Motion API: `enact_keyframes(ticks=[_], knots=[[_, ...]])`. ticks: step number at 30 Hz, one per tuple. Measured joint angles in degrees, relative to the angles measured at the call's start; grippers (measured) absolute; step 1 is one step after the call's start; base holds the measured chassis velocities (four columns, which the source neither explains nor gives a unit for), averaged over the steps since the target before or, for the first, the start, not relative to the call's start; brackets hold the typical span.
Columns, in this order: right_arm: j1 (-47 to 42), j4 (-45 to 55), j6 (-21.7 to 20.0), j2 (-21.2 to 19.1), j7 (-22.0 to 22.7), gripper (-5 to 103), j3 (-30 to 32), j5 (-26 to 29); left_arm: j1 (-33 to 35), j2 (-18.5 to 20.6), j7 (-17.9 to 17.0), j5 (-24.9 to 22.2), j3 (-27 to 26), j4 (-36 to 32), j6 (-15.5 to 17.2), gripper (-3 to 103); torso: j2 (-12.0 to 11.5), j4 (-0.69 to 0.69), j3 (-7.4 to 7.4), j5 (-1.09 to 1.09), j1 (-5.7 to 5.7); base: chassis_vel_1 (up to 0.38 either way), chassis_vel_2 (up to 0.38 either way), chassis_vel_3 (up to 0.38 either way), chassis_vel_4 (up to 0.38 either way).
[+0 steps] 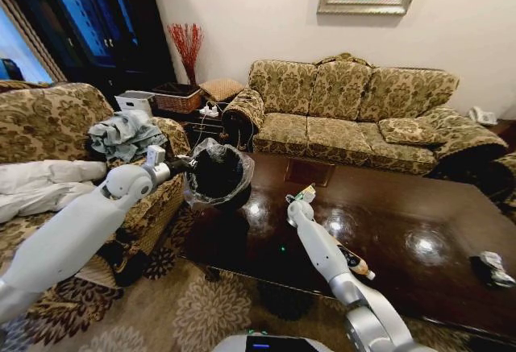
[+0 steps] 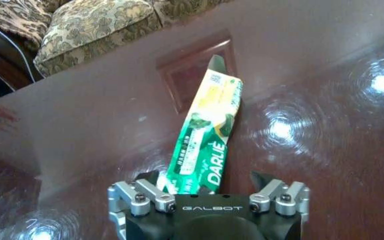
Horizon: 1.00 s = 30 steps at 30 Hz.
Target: Move to the front of the table and place the trash on the table into the trash bin.
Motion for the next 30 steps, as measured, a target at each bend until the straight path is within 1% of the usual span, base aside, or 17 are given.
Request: enact_keyframes(ticks=[3, 4, 6, 9, 11, 12, 14, 15, 16, 17, 20, 21, 24, 25, 26, 29, 30], knots=[[-0.02, -0.15, 0.02, -0.18, -0.69, 75, -0.15, -0.32, -0.02, -0.47, -0.33, 0.03, 0.07, 0.05, -0.08, 2, 0.00, 0.00, 0.00, 0.00, 0.00, 0.000, 0.000, 0.000, 0.000], [-0.02, -0.15, 0.02, -0.18, -0.69, 75, -0.15, -0.32, -0.02, -0.47, -0.33, 0.03, 0.07, 0.05, -0.08, 2, 0.00, 0.00, 0.00, 0.00, 0.00, 0.000, 0.000, 0.000, 0.000], [-0.23, -0.37, 0.11, -0.32, -0.91, 63, -0.23, -0.73, 0.00, -0.60, -1.49, -0.16, 0.38, 0.12, -0.91, 2, 0.00, 0.00, 0.00, 0.00, 0.00, 0.000, 0.000, 0.000, 0.000], [-0.60, -0.33, 0.22, -0.48, -0.94, 58, -0.27, -1.14, -0.36, -0.65, -1.85, -0.49, 0.59, 0.13, -1.05, 2, 0.00, 0.00, 0.00, 0.00, 0.00, 0.000, 0.000, 0.000, 0.000], [-0.89, 0.17, 0.23, -0.87, -0.92, 47, -0.47, -1.21, -0.83, -0.65, -1.91, -0.75, 0.70, 0.07, -1.04, 2, 0.00, 0.00, 0.00, 0.00, 0.00, 0.000, 0.000, 0.000, 0.000], [-0.89, 0.17, 0.23, -0.87, -0.92, 47, -0.47, -1.21, -0.83, -0.65, -1.91, -0.75, 0.70, 0.07, -1.04, 2, 0.00, 0.00, 0.00, 0.00, 0.00, 0.000, 0.000, 0.000, 0.000], [-1.07, 0.65, 0.23, -1.32, -0.91, 37, -0.70, -1.19, -1.08, -0.66, -2.04, -0.96, 0.76, -0.13, -0.98, 2, 0.00, 0.00, 0.00, 0.01, 0.00, 0.000, 0.000, 0.000, 0.000], [-1.09, 0.80, 0.23, -1.47, -0.90, 37, -0.81, -1.15, -1.10, -0.62, -2.08, -1.04, 0.81, -0.23, -0.97, 2, 0.00, 0.00, 0.00, 0.01, 0.00, 0.000, 0.000, 0.000, 0.000], [-1.12, 1.00, 0.23, -1.64, -0.86, 31, -0.93, -1.11, -1.14, -0.49, -2.12, -1.15, 0.89, -0.34, -0.93, 2, 0.00, -0.01, 0.00, 0.00, 0.00, 0.000, 0.000, 0.000, 0.000], [-1.12, 1.00, 0.23, -1.64, -0.86, 31, -0.93, -1.11, -1.14, -0.49, -2.12, -1.15, 0.89, -0.34, -0.93, 2, 0.00, -0.01, 0.00, 0.00, 0.00, 0.000, 0.000, 0.000, 0.000], [-1.33, 1.85, 0.22, -1.86, -0.65, 17, -1.24, -1.13, -1.39, -0.22, -2.23, -1.29, 0.90, -0.65, -0.71, 2, 0.00, 0.00, 0.00, 0.01, 0.00, 0.000, 0.000, 0.000, 0.000], [-1.33, 1.85, 0.22, -1.86, -0.65, 17, -1.24, -1.13, -1.39, -0.22, -2.23, -1.29, 0.90, -0.65, -0.71, 2, 0.00, 0.00, 0.00, 0.01, 0.00, 0.000, 0.000, 0.000, 0.000], [-2.24, 5.69, 0.29, -3.19, 0.08, 6, -1.81, -1.34, -0.71, -0.23, -2.69, -1.39, 0.26, -1.80, -0.32, 2, 0.00, 0.00, 0.00, 0.02, 0.00, 0.000, 0.000, 0.000, 0.000], [-2.24, 5.69, 0.29, -3.19, 0.08, 6, -1.81, -1.34, -0.71, -0.23, -2.69, -1.39, 0.26, -1.80, -0.32, 2, 0.00, 0.00, 0.00, 0.02, 0.00, 0.000, 0.000, 0.000, 0.000], [-2.46, 8.78, 0.45, -4.51, 0.16, 3, -2.07, -1.79, -0.27, -0.28, -2.89, -1.39, 0.02, -2.39, -0.27, 2, 0.00, 0.01, 0.00, 0.02, 0.00, 0.000, 0.000, 0.000, 0.000], [-2.40, 17.56, 0.58, -10.04, 0.16, 1, -2.99, -2.06, 0.05, -0.42, -3.15, -1.39, -0.05, -3.24, -0.09, 2, 0.00, 0.00, 0.00, 0.00, 0.00, 0.000, 0.000, 0.000, 0.000], [-2.40, 17.56, 0.58, -10.04, 0.16, 1, -2.99, -2.06, 0.05, -0.42, -3.15, -1.39, -0.05, -3.24, -0.09, 2, 0.00, 0.00, 0.00, 0.00, 0.00, 0.000, 0.000, 0.000, 0.000]])
